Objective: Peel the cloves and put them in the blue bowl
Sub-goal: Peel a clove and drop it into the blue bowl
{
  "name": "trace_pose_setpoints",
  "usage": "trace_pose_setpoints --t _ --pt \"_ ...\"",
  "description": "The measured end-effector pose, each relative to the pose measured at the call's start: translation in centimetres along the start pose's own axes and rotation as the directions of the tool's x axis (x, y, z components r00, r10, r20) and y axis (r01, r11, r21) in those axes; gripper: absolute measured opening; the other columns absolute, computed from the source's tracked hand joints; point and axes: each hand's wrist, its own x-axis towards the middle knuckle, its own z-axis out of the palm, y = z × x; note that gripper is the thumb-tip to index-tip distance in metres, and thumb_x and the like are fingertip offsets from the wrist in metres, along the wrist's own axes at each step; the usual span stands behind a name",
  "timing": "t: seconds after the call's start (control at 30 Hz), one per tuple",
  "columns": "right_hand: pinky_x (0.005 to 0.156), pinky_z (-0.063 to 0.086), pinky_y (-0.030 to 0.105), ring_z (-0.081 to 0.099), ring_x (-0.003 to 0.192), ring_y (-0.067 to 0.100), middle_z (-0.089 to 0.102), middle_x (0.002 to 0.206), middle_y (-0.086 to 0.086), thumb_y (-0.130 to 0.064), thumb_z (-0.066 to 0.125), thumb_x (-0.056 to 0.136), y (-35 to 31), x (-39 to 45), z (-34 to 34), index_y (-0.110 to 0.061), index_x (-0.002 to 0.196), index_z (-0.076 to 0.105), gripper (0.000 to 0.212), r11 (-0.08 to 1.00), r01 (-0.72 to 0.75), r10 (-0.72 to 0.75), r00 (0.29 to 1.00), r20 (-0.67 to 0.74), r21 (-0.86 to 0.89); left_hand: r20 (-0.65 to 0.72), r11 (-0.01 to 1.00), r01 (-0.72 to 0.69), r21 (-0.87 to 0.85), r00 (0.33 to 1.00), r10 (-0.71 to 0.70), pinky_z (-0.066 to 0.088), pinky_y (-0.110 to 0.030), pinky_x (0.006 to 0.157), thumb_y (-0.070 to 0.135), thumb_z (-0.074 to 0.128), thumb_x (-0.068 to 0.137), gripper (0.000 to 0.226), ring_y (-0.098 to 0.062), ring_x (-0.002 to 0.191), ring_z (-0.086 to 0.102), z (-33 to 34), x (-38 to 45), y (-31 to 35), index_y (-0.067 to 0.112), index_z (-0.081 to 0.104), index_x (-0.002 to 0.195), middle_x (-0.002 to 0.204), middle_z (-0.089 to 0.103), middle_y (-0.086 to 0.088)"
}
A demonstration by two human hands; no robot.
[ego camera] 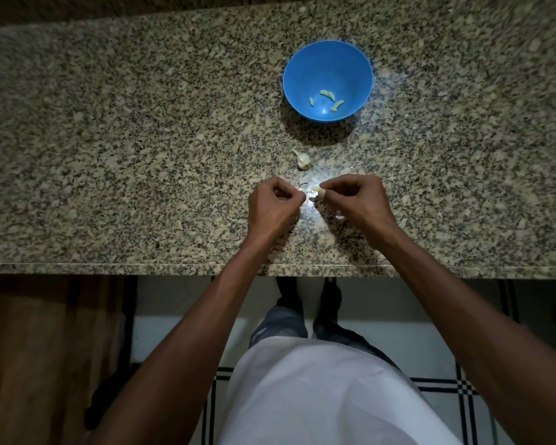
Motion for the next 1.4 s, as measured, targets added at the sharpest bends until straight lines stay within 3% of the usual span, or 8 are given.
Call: trace_pose_setpoints --t 0.17,0.5,0.77,0.93,1.03,1.17,1.27,1.4 --pt "0.082 0.065 0.044 0.078 0.086 0.025 0.08 0.091 0.01 -0.01 0.08 0.091 0.4 0.3 -1.2 -0.013 0.108 0.079 0.018 0.991 -0.076 0.079 0.997 -0.023 0.114 -0.018 0.995 -0.075 0.07 0.997 0.077 0.064 -0.042 0.081 0.013 0.081 0.082 0.014 -0.017 0.082 0.072 -0.5 0.1 -0.8 0.015 0.067 0.084 0.085 0.072 0.001" --pt "0.079 0.064 0.036 0.076 0.085 0.016 0.079 0.104 0.004 -0.011 0.075 0.092 -1.6 6.1 -5.3 -0.012 0.113 0.08 0.021 0.931 0.053 -0.111 0.984 -0.142 -0.36 0.03 0.94 -0.23 0.254 0.973 0.23 0.057 -0.017 0.076 0.004 0.065 0.093 0.017 -0.005 0.086 0.068 -0.6 1.5 -1.7 0.013 0.077 0.102 0.102 0.075 -0.001" --pt "0.085 0.048 0.028 0.058 0.1 0.021 0.068 0.122 0.018 -0.001 0.062 0.098 -0.4 4.0 -4.6 -0.001 0.125 0.072 0.028 0.776 0.18 -0.284 0.955 -0.08 -0.605 0.117 0.809 -0.433 0.398 0.899 0.423 0.051 -0.034 0.107 -0.001 0.057 0.092 0.037 -0.018 0.119 0.053 -1.0 3.4 -2.1 0.012 0.064 0.126 0.121 0.05 0.003" --pt "0.076 0.043 0.028 0.051 0.098 0.023 0.06 0.114 0.019 0.001 0.056 0.102 1.2 2.2 -2.9 0.007 0.113 0.073 0.021 0.756 0.157 -0.293 0.949 -0.115 -0.636 0.28 0.696 -0.522 0.493 0.853 0.441 0.047 -0.032 0.104 -0.009 0.052 0.09 0.05 -0.019 0.122 0.039 0.2 2.7 -2.2 0.012 0.061 0.135 0.131 0.05 -0.004" --pt "0.075 0.039 0.016 0.047 0.099 0.017 0.06 0.118 0.017 0.006 0.059 0.099 1.3 0.9 -1.0 0.003 0.113 0.073 0.021 0.76 0.199 -0.276 0.961 -0.03 -0.618 0.358 0.708 -0.583 0.398 0.809 0.466 0.047 -0.028 0.103 -0.009 0.051 0.091 0.044 -0.018 0.118 0.047 0.2 1.3 -2.5 0.006 0.063 0.13 0.126 0.054 -0.005" --pt "0.08 0.057 0.042 0.057 0.092 0.023 0.062 0.107 0.014 0.009 0.06 0.094 0.9 -0.1 0.5 0.001 0.102 0.074 0.018 0.753 0.302 -0.305 0.947 0.097 -0.585 0.246 0.801 -0.508 0.318 0.86 0.448 0.049 -0.027 0.107 -0.013 0.049 0.093 0.043 -0.015 0.114 0.057 -0.7 0.7 -2.2 0.002 0.063 0.13 0.124 0.056 -0.005" --pt "0.089 0.059 0.042 0.06 0.099 0.026 0.063 0.114 0.018 0.003 0.062 0.098 0.1 1.0 -0.3 0.001 0.122 0.072 0.025 0.778 0.278 -0.301 0.952 0.054 -0.563 0.137 0.813 -0.421 0.401 0.905 0.402 0.047 -0.037 0.113 -0.013 0.051 0.089 0.049 -0.018 0.124 0.051 -1.5 2.0 -2.2 0.005 0.061 0.133 0.132 0.054 -0.01" --pt "0.093 0.056 0.044 0.053 0.118 0.033 0.055 0.129 0.02 0.0 0.072 0.092 -0.3 1.9 -0.3 -0.004 0.129 0.069 0.038 0.655 0.352 -0.242 0.936 0.255 -0.669 0.329 0.751 -0.466 0.468 0.88 0.341 0.037 -0.033 0.113 0.011 0.066 0.092 0.052 -0.014 0.129 0.031 -1.4 1.7 -1.9 0.012 0.053 0.143 0.143 0.042 -0.007"
